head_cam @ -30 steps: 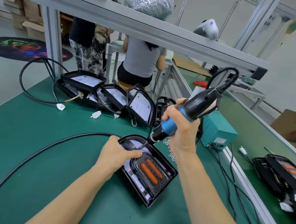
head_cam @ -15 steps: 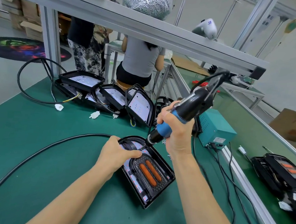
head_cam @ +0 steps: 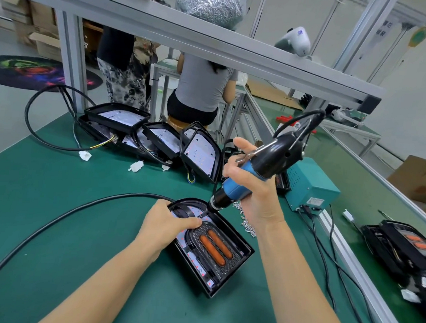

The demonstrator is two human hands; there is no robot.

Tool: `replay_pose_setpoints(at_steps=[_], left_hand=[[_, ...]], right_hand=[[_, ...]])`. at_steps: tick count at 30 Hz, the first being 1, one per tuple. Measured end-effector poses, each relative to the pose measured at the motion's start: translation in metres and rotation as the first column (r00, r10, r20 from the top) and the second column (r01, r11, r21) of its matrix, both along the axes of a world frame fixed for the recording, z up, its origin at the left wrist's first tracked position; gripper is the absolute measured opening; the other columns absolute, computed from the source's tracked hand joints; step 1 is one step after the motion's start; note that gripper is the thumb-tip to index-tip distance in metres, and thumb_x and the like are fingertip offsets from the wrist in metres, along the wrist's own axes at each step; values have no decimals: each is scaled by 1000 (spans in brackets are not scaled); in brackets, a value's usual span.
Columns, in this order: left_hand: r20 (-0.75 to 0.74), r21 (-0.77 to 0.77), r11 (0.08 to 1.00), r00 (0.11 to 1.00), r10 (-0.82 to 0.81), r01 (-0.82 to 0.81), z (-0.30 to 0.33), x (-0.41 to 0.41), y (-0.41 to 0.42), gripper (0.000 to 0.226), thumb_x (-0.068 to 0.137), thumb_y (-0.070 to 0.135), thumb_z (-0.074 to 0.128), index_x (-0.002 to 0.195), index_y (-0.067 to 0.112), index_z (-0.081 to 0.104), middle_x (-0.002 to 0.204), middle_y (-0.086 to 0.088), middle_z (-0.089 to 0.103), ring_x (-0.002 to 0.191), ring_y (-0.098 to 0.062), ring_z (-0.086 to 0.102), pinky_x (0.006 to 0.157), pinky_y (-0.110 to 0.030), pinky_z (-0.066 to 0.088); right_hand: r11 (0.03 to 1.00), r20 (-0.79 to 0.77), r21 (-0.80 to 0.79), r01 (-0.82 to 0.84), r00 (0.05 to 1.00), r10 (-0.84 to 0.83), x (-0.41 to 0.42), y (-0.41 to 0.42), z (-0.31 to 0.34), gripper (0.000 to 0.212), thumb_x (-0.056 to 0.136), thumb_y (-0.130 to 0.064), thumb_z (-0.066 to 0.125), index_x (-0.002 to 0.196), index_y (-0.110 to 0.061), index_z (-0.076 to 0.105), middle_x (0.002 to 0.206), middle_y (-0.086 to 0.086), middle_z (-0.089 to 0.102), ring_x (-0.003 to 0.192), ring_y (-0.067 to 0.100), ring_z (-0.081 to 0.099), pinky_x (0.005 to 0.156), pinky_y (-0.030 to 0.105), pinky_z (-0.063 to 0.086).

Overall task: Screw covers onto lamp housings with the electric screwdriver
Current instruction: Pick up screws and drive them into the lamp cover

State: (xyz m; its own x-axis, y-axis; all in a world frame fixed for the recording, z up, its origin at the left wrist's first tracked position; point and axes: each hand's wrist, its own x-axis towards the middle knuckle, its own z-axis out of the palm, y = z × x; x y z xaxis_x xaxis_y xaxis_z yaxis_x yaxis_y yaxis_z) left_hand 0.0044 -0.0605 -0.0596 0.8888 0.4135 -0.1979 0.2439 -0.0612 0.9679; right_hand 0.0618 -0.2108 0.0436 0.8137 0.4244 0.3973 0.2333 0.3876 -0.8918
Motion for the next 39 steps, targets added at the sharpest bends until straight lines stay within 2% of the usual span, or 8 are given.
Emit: replay_pose_setpoints(at_steps=[3,6,11,17,23,28,30,39], left_hand=[[-8,1,1000,1000,-7,7,1,0,0,54,54,25,90,97,15,60,90,4,71,85,-14,66,71,-29,49],[-3,-10,1000,1000,-5,5,2,0,-1,54,54,26,90,96,18,58,91,6,69,84,-10,65,66,-25,46],[35,4,999,998,47,-47,2,-7,1,54,58,31,88,101,23,56,96,13,65,91,-7,62,67,-21,43],[-65,297,954,996,61,-39,6,-17,17,61,60,63,72,104,24,55,103,7,61,102,-20,55,87,-38,46],[-304,727,662,950,74,181,14,-15,25,72,73,75,53,127,27,52,132,-2,45,124,-26,36,100,-40,31],[174,784,608,985,-15,-129,39,0,2,47,76,38,71,118,20,61,122,-1,56,116,-26,43,94,-39,32],[230,779,622,959,-165,-80,53,16,-16,28,79,27,69,106,21,67,109,2,64,109,-24,49,93,-39,37],[-290,783,406,854,-432,472,52,104,-80,29,89,3,51,101,19,72,112,-3,68,99,-26,62,86,-37,51]], right_hand=[[989,15,-103,-108,994,110,2,-8,5,39,66,-2,70,103,-15,65,71,0,61,75,17,59,77,25,50],[993,67,-117,3,998,5,0,-4,7,28,67,2,67,83,-21,68,64,0,58,67,17,56,72,28,49],[950,-62,170,263,965,-256,-4,-5,8,23,70,0,70,82,-16,60,70,-2,59,60,18,56,62,29,49],[760,-331,379,528,844,-421,4,-48,16,31,73,0,69,99,-14,57,82,-5,62,63,12,55,65,25,49],[798,-355,382,466,871,-339,-1,-89,12,32,80,3,59,106,-15,58,71,-3,54,63,11,55,68,22,51],[795,-263,388,466,883,-389,-7,-99,13,16,85,-4,61,91,-18,59,85,-1,68,71,12,66,75,26,55],[796,-258,372,478,877,-406,-7,-99,13,16,84,-4,62,90,-19,59,89,1,70,72,14,66,80,29,56],[699,-253,387,602,798,-547,-12,-106,11,18,84,0,58,88,-17,57,57,-5,53,51,11,51,58,24,46]])
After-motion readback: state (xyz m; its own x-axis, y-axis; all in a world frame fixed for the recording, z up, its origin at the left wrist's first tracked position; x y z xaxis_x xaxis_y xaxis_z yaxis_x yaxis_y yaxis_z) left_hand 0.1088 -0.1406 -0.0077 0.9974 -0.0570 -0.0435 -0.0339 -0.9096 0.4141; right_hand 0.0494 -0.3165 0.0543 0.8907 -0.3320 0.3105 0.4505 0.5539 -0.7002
